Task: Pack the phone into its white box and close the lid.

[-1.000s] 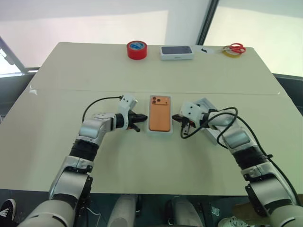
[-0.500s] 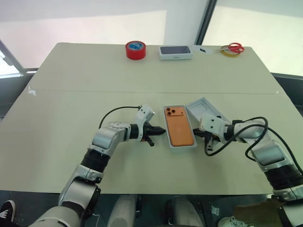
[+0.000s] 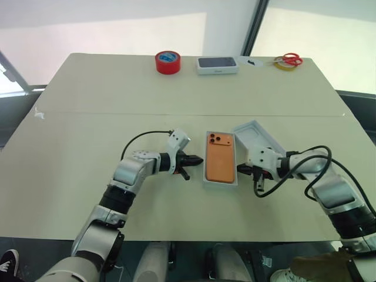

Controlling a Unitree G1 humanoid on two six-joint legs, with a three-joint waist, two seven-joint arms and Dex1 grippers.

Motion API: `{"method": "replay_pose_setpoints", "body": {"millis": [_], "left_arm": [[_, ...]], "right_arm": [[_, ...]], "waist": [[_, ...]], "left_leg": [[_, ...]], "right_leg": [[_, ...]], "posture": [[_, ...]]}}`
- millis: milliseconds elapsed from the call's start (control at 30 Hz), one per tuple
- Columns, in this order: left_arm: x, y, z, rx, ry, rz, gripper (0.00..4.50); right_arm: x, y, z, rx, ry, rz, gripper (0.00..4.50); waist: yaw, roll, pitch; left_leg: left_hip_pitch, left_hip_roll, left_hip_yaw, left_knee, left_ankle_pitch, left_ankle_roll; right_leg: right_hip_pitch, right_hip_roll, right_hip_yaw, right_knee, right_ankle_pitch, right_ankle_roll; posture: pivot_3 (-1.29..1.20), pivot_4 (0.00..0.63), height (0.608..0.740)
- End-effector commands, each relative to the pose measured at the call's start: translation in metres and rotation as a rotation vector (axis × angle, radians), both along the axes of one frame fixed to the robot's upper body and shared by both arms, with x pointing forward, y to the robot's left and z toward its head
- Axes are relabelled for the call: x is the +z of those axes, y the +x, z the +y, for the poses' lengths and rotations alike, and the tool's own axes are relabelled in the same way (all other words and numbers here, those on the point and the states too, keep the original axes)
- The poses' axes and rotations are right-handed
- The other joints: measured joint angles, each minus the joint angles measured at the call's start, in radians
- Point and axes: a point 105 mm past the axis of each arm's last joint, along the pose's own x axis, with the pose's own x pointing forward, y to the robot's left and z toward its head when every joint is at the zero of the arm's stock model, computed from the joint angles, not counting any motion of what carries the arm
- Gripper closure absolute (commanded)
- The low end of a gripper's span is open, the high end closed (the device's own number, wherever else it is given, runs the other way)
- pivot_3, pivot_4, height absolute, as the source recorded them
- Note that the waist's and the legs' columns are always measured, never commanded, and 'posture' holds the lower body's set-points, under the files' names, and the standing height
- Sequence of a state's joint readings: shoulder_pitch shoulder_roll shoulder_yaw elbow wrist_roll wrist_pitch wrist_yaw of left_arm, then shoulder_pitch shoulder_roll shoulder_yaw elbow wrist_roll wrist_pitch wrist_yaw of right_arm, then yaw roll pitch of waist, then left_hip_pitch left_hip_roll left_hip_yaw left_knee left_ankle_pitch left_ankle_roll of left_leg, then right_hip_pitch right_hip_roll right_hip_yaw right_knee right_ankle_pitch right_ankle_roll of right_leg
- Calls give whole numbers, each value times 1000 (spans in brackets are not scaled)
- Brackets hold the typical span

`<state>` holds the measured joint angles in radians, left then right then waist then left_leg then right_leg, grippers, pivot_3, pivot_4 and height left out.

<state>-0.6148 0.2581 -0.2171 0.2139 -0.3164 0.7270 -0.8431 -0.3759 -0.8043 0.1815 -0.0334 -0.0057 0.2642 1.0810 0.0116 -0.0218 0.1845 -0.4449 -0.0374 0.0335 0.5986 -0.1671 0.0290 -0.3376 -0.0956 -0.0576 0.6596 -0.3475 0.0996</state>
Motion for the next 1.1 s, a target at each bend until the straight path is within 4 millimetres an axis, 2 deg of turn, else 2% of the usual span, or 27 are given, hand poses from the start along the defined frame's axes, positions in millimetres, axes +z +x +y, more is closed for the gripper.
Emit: {"method": "replay_pose_setpoints", "body": {"millis": [33, 133, 233, 300, 400, 467, 567, 700, 800, 867, 967, 1100], "left_arm": [[12, 2, 7, 7, -11, -55, 4500], [19, 5, 16, 29, -27, -69, 4500], [34, 9, 27, 56, -45, -159, 3701], [43, 9, 34, 58, -58, -203, 2795], [55, 2, 43, 24, -81, -267, 1227], [59, -1, 51, 14, -26, -422, 275], [63, -8, 61, -34, -31, -511, 275], [66, -15, 71, -84, -90, -457, 275], [64, -18, 75, -110, -67, -468, 275], [63, -18, 77, -111, -60, -476, 275], [64, -19, 79, -112, -68, -489, 275], [64, -32, 81, -151, -72, -571, 275]], "right_arm": [[15, 6, -8, -7, -23, -72, 4442], [24, 4, -14, -58, 62, -9, 4442], [37, 2, -19, -83, 111, -7, 3638], [47, 2, -24, -129, 144, -12, 2725], [61, 4, -29, -174, 152, -54, 1097], [68, 18, -35, -301, 166, -130, 83], [62, 22, -37, -424, 146, -131, 83], [53, 17, -36, -542, 200, 0, 83], [43, 10, -32, -604, 193, 86, 83], [42, 3, -24, -613, 217, 153, 83], [41, -1, -25, -653, 186, 196, 83], [39, -7, -17, -724, 237, 338, 83]], "waist": [[0, 0, 0], [0, 0, 0], [0, 0, 0], [1, 0, 0], [0, 1, 0], [-2, 1, 0], [-4, 2, 0], [1, 2, 0], [-1, 2, 0], [-2, 2, 0], [-3, 3, 1], [-7, 3, 1]], "left_leg": [[0, 0, 0, 0, 1, 0], [0, 0, 0, 0, 1, -1], [0, 0, 0, 0, 0, 0], [0, 0, 0, 0, 0, 0], [0, 0, 0, 0, 0, 0], [0, 0, 0, 0, -1, 0], [0, 0, 0, -1, 0, 0], [-2, 0, 0, -1, -1, 1], [-3, 0, 0, -1, -3, 4], [-3, 0, 0, -1, -4, 5], [-3, 0, 0, -1, -4, 6], [-3, 0, 0, -1, -4, 7]], "right_leg": [[0, 0, 0, 0, 0, 0], [0, 0, 0, 0, 0, 0], [0, 0, 0, 0, 0, 0], [0, 0, 0, -1, 0, 0], [0, 0, 0, -1, 0, 0], [0, -1, 0, -2, 0, 0], [0, -1, 0, -3, 0, 0], [-1, -1, 0, -3, 0, 0], [-2, -1, 0, -4, 0, 0], [-2, -1, 0, -4, 0, -1], [-2, -1, 0, -4, 0, -1], [-3, -1, 0, -5, 0, -1]], "posture": [[0, 150, 735], [0, 150, 735], [0, 150, 735], [0, 150, 735], [0, 150, 735], [0, 150, 735], [0, 150, 735], [0, 150, 735], [0, 150, 735], [0, 150, 735], [0, 150, 735], [0, 150, 735]]}}
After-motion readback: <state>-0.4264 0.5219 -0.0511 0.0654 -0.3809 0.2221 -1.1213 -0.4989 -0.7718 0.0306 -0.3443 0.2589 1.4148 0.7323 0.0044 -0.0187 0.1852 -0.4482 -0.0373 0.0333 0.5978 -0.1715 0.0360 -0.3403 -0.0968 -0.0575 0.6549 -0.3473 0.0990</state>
